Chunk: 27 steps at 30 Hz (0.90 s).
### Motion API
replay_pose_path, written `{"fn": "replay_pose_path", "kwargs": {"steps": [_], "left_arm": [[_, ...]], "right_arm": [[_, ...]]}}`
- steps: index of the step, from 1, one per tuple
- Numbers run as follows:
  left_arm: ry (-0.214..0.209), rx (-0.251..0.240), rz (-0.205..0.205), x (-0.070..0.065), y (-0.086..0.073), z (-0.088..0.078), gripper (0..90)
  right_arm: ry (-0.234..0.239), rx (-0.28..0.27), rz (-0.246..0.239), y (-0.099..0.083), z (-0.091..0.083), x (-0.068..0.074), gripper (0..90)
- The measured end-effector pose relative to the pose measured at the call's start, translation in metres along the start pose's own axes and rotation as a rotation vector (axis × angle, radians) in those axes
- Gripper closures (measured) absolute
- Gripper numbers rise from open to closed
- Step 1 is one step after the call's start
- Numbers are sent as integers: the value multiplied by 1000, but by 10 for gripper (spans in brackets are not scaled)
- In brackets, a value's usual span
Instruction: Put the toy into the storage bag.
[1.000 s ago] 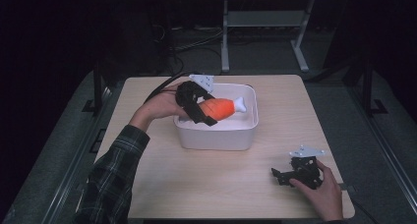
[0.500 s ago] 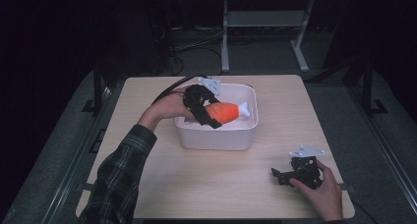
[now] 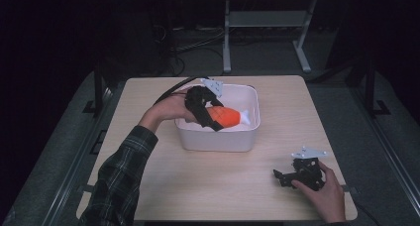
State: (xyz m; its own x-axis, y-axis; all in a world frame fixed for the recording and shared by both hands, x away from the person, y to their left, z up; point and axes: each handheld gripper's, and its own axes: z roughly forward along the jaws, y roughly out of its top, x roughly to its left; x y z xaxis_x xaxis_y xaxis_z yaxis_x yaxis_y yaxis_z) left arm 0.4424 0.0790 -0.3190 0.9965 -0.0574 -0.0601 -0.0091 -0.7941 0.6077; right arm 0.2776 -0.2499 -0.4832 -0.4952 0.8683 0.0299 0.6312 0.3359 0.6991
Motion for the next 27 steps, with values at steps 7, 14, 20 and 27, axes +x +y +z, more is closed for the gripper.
{"fn": "replay_pose_path", "kwargs": {"steps": [7,14,20,27], "left_arm": [[-3,5,-5,0,0,0,139],[8,-23,1,0,0,-5,136],[8,-38,-20,-3,-1,-15,136],[32,-86,-64,-11,0,-30,136]], "right_arm": [[0,0,0,0,0,0,0],[1,0,-1,0,0,0,0],[0,0,-1,0,0,0,0],[0,-1,-3,0,0,0,0]]}}
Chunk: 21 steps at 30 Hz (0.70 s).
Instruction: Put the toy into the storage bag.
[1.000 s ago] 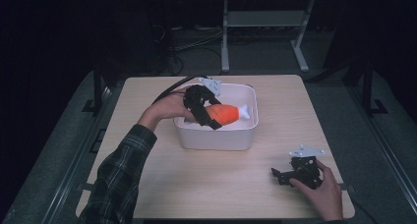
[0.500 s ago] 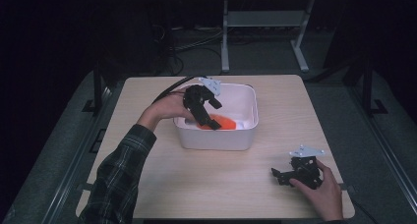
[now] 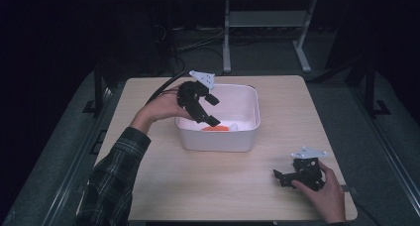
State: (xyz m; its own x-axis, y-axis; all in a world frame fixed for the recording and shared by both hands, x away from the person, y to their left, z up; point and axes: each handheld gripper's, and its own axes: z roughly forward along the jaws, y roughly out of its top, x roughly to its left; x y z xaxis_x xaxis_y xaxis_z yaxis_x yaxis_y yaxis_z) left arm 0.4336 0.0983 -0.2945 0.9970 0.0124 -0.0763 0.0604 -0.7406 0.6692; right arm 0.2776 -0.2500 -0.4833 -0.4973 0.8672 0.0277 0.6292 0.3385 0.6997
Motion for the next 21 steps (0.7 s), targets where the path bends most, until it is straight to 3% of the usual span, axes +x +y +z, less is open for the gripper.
{"fn": "replay_pose_path", "kwargs": {"steps": [4,5,7,13,17,19,21], "left_arm": [[28,-39,-22,-5,-1,-7,137],[52,-41,-32,-8,-3,-9,137],[82,-19,-43,-9,-5,-11,137],[138,-37,-84,-15,-11,-15,139],[177,-15,-103,-18,-16,-17,136],[200,-62,-129,-21,-21,-20,140],[213,-64,-142,-22,-25,-22,140]], "right_arm": [[1,1,2,0,0,0,0],[1,1,3,0,0,0,0],[0,1,2,0,0,0,0],[1,1,3,0,0,0,0],[0,1,2,0,0,0,0],[0,1,2,0,0,0,0],[0,1,1,0,0,0,0]]}}
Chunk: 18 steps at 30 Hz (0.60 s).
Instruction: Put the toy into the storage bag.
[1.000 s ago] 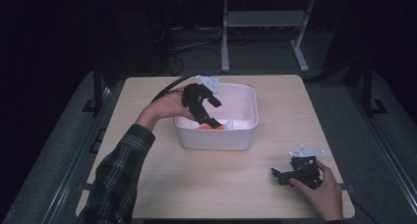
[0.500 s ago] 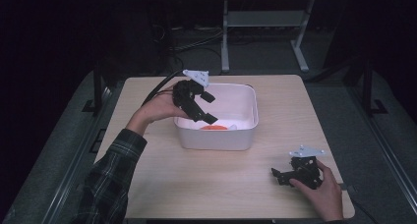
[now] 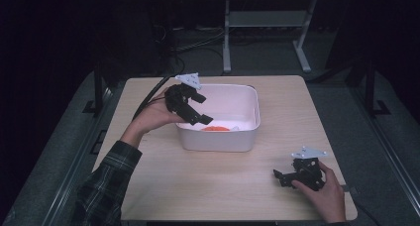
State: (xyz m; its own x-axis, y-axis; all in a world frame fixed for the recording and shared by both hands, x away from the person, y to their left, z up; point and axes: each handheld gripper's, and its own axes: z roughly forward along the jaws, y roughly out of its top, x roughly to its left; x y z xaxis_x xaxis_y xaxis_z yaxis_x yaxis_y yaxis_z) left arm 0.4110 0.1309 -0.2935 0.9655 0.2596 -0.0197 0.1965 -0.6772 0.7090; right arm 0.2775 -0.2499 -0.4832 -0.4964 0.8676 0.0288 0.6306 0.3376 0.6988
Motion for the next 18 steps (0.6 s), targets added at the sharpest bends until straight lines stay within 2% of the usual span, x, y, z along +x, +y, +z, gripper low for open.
{"fn": "replay_pose_path", "kwargs": {"steps": [7,11,18], "left_arm": [[24,-27,-20,-3,-12,-6,141],[47,-38,-15,-8,-19,-13,141],[90,-80,-49,-23,-39,-26,141]], "right_arm": [[0,0,0,0,0,0,0],[0,0,0,0,0,0,0],[1,0,0,0,0,0,0]]}}
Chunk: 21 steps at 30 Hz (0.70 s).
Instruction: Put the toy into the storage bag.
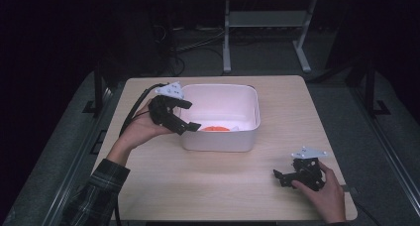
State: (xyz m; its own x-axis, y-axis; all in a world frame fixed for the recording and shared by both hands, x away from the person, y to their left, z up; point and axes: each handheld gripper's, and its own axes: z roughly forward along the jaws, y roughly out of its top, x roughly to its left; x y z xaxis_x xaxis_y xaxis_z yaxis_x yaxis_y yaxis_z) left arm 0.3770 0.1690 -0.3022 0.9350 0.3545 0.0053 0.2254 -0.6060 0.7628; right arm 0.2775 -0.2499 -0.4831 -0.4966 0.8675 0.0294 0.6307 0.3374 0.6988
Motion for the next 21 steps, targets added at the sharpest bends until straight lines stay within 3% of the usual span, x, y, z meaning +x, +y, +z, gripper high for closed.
{"fn": "replay_pose_path", "kwargs": {"steps": [16,21], "left_arm": [[76,-30,-44,-19,-43,-25,140],[97,-39,-76,-21,-60,-30,141]], "right_arm": [[-1,0,0,0,0,0,0],[0,0,0,0,0,0,0]]}}
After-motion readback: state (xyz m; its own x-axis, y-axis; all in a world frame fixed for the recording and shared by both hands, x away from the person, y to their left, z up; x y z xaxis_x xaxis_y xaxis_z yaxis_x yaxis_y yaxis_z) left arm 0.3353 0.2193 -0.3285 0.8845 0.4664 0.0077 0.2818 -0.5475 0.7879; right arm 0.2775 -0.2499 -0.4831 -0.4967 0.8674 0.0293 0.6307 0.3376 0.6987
